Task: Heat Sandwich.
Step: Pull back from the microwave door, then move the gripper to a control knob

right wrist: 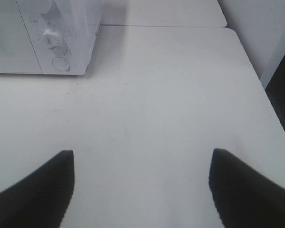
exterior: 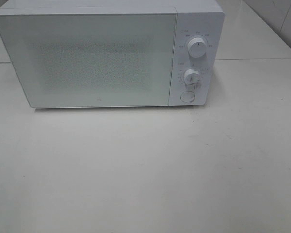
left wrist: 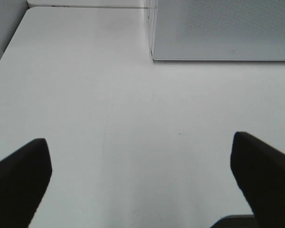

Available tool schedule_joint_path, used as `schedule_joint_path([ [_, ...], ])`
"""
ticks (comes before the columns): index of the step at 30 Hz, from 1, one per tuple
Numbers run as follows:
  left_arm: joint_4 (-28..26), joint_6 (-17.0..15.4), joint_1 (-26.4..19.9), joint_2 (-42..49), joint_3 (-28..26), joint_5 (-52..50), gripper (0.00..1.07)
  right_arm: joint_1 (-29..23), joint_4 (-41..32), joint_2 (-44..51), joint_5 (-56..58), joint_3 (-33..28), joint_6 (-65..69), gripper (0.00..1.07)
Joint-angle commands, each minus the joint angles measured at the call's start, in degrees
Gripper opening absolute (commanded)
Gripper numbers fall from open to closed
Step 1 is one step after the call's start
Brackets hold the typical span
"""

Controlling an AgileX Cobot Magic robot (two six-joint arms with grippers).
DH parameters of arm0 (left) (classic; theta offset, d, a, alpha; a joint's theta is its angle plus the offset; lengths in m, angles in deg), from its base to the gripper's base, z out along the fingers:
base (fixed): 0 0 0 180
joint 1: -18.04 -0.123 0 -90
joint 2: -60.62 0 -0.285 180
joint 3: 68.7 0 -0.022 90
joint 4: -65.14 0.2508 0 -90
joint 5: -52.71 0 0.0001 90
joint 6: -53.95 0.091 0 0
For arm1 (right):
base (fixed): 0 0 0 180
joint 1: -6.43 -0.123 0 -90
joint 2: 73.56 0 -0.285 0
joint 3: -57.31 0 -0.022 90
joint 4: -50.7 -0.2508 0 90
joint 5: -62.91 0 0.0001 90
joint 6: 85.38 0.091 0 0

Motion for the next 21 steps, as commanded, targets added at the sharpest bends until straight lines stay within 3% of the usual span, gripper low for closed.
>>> schedule_joint_path([
  [1,-0.5,-0.1,-0.2,1.3,0.1,-0.7,0.98,0.4,-0.1,-1.2,-1.8,1.0,-0.3,0.75],
  [21,-0.5,-0.1,-0.2,1.3,0.1,-0.7,0.98,0.4,-0.1,-21.7,-23.7,0.6,-0.3,0.75],
])
